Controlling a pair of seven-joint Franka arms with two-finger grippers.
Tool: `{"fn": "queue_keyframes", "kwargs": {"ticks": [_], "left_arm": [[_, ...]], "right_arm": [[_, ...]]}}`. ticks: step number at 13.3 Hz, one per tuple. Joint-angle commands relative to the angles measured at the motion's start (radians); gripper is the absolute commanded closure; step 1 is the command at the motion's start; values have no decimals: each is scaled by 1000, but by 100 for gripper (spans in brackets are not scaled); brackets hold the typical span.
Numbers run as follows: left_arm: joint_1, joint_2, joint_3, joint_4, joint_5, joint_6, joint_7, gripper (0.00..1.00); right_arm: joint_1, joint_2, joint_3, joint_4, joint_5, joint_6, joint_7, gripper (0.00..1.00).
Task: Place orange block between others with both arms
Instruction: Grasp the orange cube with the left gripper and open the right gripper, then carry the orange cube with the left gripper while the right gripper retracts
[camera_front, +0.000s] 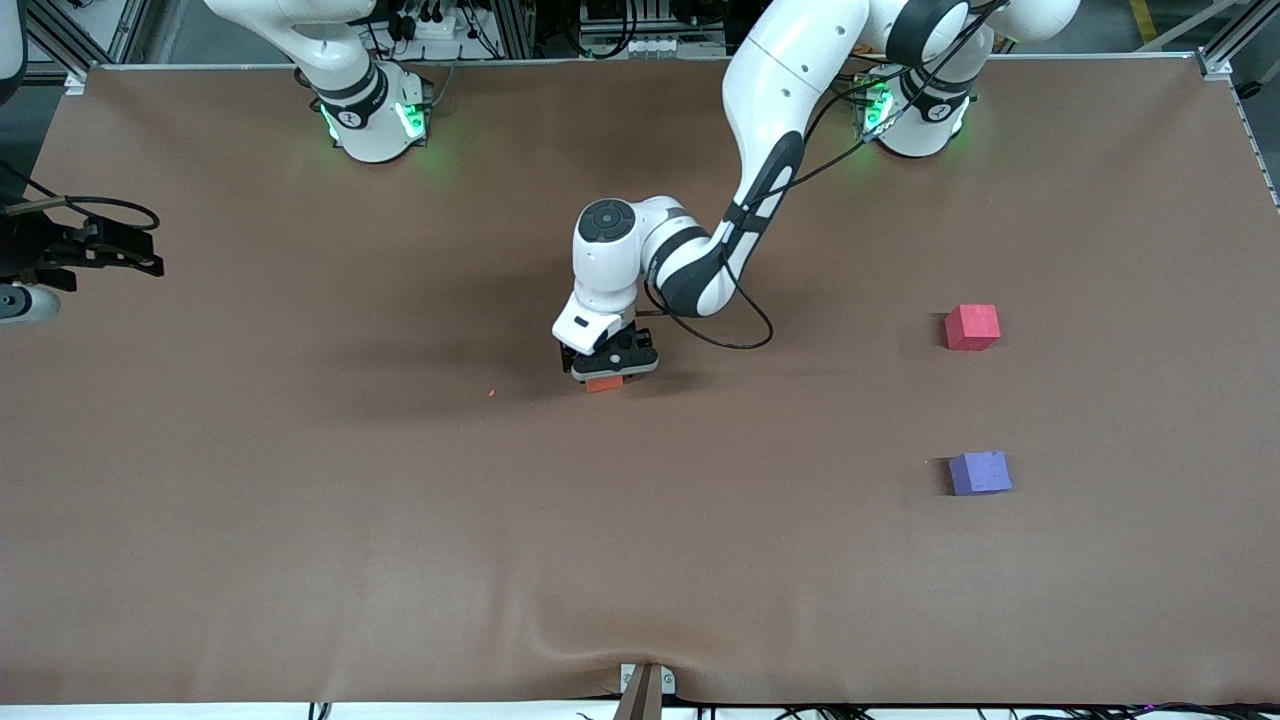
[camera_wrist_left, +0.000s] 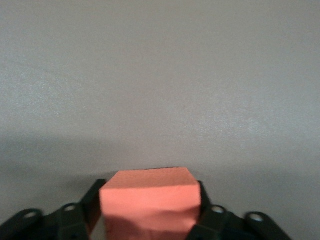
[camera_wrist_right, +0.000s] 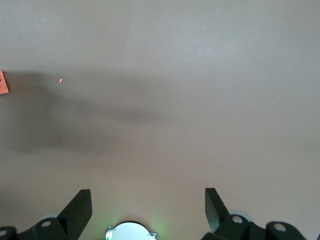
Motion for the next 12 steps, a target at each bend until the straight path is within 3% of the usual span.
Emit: {"fn": "queue_keyframes", "kwargs": {"ticks": [1,4,9,12], "left_arm": [[4,-19,9,16,0,-55,-23,100],[48,-79,9,16,2,-197,-11,100],[223,-174,1,-1,0,-355,64,100],[356,-251,0,-88,0,-389,225,100]], "right_arm": [[-2,-31,7,-15,-4,-10,-9,0],[-2,-29,7,-22,-4,-12,-7,0],[19,-21,7,-22,-4,-10,31,0],[23,-21,8,-19,-4,-13,72,0]]}}
